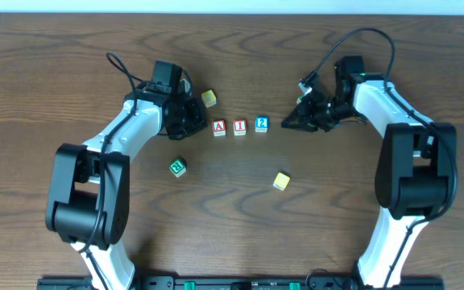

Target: Spell out Ai2

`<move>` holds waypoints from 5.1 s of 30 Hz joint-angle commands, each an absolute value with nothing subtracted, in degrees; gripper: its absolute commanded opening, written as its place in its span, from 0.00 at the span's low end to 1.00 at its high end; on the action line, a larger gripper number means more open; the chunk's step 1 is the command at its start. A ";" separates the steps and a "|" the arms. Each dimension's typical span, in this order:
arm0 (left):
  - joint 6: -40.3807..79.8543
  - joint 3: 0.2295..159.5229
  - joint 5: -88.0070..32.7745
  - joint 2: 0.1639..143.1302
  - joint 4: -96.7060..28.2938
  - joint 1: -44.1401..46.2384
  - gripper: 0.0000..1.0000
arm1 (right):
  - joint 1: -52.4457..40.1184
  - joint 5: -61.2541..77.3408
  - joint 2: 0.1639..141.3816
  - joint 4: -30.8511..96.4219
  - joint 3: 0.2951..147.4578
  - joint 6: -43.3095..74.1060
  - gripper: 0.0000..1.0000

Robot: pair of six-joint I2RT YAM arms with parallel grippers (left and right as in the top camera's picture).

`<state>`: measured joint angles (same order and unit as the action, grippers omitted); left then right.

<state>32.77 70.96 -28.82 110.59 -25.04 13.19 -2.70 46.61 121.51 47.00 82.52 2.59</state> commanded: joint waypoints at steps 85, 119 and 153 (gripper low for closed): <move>31.05 74.39 -26.59 111.09 -23.16 14.00 0.06 | -8.51 41.30 124.29 42.19 85.93 11.11 0.02; 11.97 75.90 -20.36 46.46 -44.42 13.89 0.95 | -9.13 28.49 59.90 66.32 102.32 5.28 0.99; -1.28 28.42 -1.19 14.74 -32.71 -8.91 0.95 | -9.13 28.47 59.90 66.70 102.32 5.26 0.99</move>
